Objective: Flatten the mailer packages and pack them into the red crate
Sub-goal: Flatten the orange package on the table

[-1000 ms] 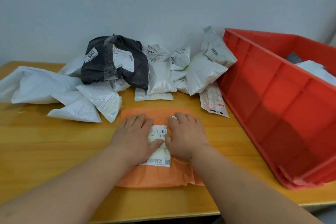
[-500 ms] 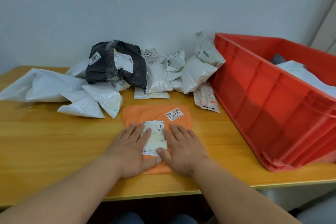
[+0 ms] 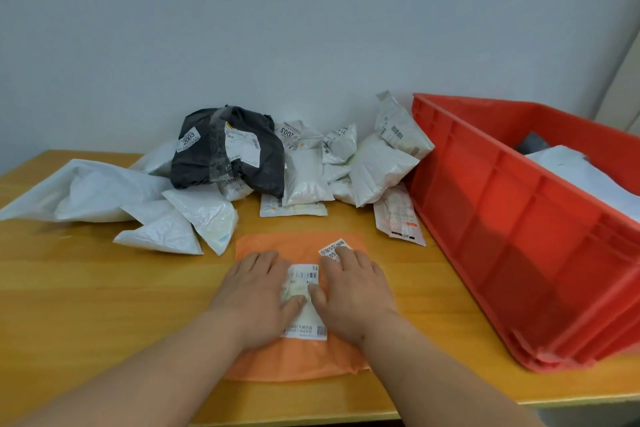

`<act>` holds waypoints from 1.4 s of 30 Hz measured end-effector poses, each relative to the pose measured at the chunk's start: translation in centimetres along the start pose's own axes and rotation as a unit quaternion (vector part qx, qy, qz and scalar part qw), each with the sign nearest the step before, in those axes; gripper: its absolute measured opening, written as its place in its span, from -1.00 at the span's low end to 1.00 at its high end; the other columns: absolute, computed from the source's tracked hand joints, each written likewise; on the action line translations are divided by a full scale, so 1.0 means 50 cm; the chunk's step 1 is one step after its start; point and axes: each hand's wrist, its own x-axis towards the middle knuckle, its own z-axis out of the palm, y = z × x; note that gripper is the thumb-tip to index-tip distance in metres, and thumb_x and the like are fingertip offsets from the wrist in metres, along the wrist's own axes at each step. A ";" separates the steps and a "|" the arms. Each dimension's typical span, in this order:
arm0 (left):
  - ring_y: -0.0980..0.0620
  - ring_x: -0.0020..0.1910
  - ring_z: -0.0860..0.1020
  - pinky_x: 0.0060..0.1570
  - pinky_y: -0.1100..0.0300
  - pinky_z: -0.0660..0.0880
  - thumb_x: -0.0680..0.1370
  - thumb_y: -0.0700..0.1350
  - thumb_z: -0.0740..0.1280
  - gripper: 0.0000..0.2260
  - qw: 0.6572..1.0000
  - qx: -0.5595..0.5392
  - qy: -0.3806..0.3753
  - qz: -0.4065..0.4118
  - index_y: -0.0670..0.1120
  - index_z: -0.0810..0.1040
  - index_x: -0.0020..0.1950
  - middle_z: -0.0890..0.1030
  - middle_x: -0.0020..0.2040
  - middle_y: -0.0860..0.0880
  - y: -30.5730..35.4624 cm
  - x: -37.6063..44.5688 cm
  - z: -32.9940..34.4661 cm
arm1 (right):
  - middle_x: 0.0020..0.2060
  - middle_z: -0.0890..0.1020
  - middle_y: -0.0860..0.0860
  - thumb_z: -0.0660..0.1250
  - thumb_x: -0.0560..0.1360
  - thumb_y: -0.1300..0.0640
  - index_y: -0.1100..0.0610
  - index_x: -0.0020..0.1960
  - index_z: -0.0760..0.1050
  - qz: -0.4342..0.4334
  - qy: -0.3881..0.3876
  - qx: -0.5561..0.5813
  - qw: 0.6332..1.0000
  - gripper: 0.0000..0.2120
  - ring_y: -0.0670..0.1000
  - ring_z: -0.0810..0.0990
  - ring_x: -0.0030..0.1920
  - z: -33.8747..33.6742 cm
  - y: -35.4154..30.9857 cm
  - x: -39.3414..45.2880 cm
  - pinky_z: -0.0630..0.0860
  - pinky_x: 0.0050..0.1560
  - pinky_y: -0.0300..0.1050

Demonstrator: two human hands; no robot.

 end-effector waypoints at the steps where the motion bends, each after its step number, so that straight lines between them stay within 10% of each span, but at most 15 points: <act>1: -0.03 0.57 -0.16 0.52 0.06 -0.14 0.50 0.46 -0.10 -0.24 1.000 -0.005 -0.020 -0.010 0.09 -0.05 0.60 -0.11 0.61 0.03 0.000 0.006 0.003 | 0.60 0.03 0.08 -0.02 0.61 -0.25 -0.06 0.58 0.10 0.002 -0.021 0.009 1.000 -0.42 0.14 -0.05 0.58 0.004 0.005 0.007 -0.03 0.55 0.10; 5: -0.06 0.54 -0.36 0.51 0.00 -0.30 0.19 0.54 -0.41 0.01 0.996 0.001 -0.087 -0.021 0.09 -0.30 0.58 -0.32 0.58 0.03 -0.001 0.019 0.021 | 0.61 -0.21 0.02 -0.12 0.58 -0.37 -0.16 0.61 -0.16 0.021 -0.116 0.020 0.993 -0.33 0.12 -0.27 0.59 0.022 0.021 0.024 -0.22 0.56 0.13; 12: 0.02 0.52 0.08 0.45 0.02 0.02 0.49 0.36 -0.19 -0.36 0.996 -0.017 0.061 -0.055 0.18 0.10 0.54 0.11 0.56 0.09 -0.036 0.047 -0.018 | 0.27 0.46 -0.02 -0.01 0.61 -0.16 -0.03 0.31 0.41 -0.017 0.046 -0.020 0.999 -0.59 0.07 0.34 0.30 -0.011 -0.008 0.085 0.17 0.41 0.04; 18: 0.01 0.51 0.05 0.42 0.02 0.04 0.59 0.21 0.12 -0.49 0.976 -0.004 0.172 -0.130 0.14 0.18 0.52 0.10 0.56 0.07 -0.117 0.096 -0.099 | 0.37 0.36 0.03 0.10 0.60 0.01 -0.01 0.37 0.37 -0.079 0.052 0.003 0.996 -0.65 0.14 0.28 0.33 -0.042 -0.097 0.188 0.17 0.31 0.10; 28: -0.01 0.54 -0.02 0.36 -0.05 0.03 0.61 0.24 -0.02 -0.55 0.975 0.052 0.127 -0.174 0.12 0.51 0.31 0.06 0.60 0.05 -0.262 0.161 -0.142 | 0.60 -0.18 0.05 0.16 0.53 0.15 -0.04 0.41 0.37 -0.064 -0.036 0.009 0.997 -0.55 0.20 0.38 0.34 -0.074 -0.209 0.352 0.22 0.36 0.17; 35: 0.00 0.53 -0.04 0.33 -0.04 0.07 0.64 0.19 -0.06 -0.50 0.968 0.034 0.156 -0.195 0.04 0.17 0.54 -0.09 0.61 0.08 -0.266 0.169 -0.143 | 0.59 -0.25 -0.07 0.15 0.54 0.27 0.13 0.61 -0.07 -0.055 0.010 0.136 0.989 -0.29 0.20 0.41 0.32 -0.075 -0.220 0.375 0.43 0.26 0.10; 42: 0.02 0.53 -0.10 0.35 -0.02 0.02 0.65 0.13 -0.06 -0.46 0.948 0.017 0.249 -0.199 -0.01 -0.01 0.60 -0.27 0.59 0.10 -0.248 0.132 -0.180 | 0.61 -0.11 0.07 0.14 0.51 0.33 0.23 0.60 -0.03 -0.104 0.189 0.131 0.968 -0.30 0.16 -0.07 0.58 -0.153 -0.204 0.328 -0.03 0.57 0.04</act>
